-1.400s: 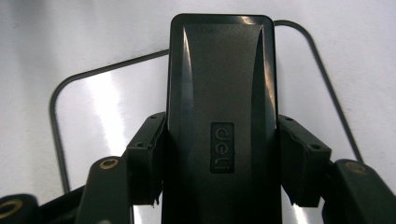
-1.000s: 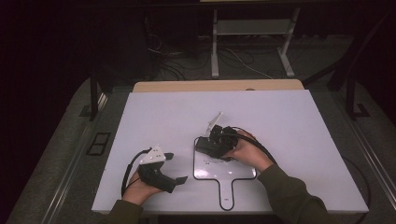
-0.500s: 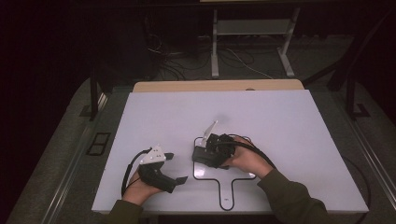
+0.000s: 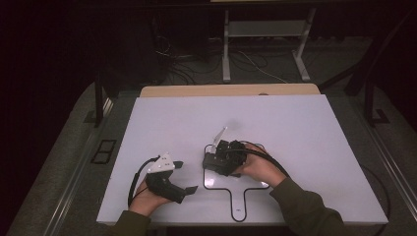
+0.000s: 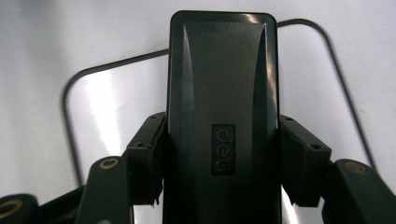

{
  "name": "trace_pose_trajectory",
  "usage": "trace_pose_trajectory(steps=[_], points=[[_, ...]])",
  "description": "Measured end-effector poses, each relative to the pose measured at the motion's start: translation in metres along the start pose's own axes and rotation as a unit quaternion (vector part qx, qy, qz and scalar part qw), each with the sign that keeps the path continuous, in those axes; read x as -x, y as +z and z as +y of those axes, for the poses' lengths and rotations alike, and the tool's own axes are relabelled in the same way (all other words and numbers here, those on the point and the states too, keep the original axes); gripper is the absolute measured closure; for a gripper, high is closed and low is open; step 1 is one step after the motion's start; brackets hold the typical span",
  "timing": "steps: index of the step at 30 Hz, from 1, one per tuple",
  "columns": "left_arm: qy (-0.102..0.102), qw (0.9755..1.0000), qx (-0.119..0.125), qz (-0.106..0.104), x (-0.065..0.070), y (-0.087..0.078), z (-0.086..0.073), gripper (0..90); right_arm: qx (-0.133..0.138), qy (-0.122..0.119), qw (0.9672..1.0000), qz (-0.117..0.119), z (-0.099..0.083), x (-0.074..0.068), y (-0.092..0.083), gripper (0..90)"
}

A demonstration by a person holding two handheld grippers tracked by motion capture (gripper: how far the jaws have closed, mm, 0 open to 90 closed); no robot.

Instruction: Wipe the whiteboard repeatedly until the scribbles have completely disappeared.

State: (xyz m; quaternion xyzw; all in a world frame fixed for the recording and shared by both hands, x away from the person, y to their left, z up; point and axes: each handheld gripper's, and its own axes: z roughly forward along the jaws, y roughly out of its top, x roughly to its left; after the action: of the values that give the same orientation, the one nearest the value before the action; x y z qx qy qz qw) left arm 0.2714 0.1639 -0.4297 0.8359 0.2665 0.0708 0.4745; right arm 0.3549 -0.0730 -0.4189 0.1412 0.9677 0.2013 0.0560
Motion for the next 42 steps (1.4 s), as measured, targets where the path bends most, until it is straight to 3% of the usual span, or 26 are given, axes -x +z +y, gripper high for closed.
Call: trace_pose_trajectory(steps=[4, 8, 12, 16, 20, 27, 32, 38, 42], points=[[0.001, 1.0000, 0.000, 0.001, 0.000, 0.000, 0.000, 0.0, -0.001, -0.008, 1.0000, 0.005, 0.000, -0.002, 0.000, 38.9], [0.002, 1.0000, -0.001, 0.001, 0.000, -0.001, 0.000, 0.0, 0.000, 0.013, 0.9998, -0.014, 0.000, 0.007, 0.001, 38.9], [0.000, 1.0000, 0.001, 0.000, 0.000, 0.000, 0.000, 0.0, 0.000, 0.020, 0.9998, -0.009, -0.001, 0.011, 0.000, 38.9], [0.000, 1.0000, -0.001, 0.000, 0.000, 0.000, 0.000, 0.0, -0.003, -0.004, 1.0000, 0.004, 0.001, 0.000, 0.000, 38.9], [0.001, 1.0000, 0.000, 0.001, 0.001, 0.000, 0.000, 0.0, -0.005, -0.010, 0.9999, 0.008, 0.002, -0.006, 0.000, 38.9], [0.000, 1.0000, -0.001, 0.000, 0.000, 0.000, 0.000, 0.0, -0.004, 0.019, 0.9998, -0.005, 0.002, 0.006, 0.001, 38.9], [-0.002, 1.0000, -0.001, 0.000, 0.000, 0.001, 0.000, 0.0, -0.009, -0.004, 0.9999, 0.008, 0.002, -0.002, 0.000, 38.9], [-0.001, 1.0000, 0.001, 0.000, 0.001, 0.001, 0.000, 0.0, -0.008, 0.023, 0.9996, -0.011, 0.001, 0.007, 0.000, 38.8], [-0.001, 1.0000, 0.000, 0.001, 0.000, 0.001, 0.000, 0.0, -0.008, 0.015, 0.9999, -0.003, 0.002, 0.003, 0.000, 38.8]])
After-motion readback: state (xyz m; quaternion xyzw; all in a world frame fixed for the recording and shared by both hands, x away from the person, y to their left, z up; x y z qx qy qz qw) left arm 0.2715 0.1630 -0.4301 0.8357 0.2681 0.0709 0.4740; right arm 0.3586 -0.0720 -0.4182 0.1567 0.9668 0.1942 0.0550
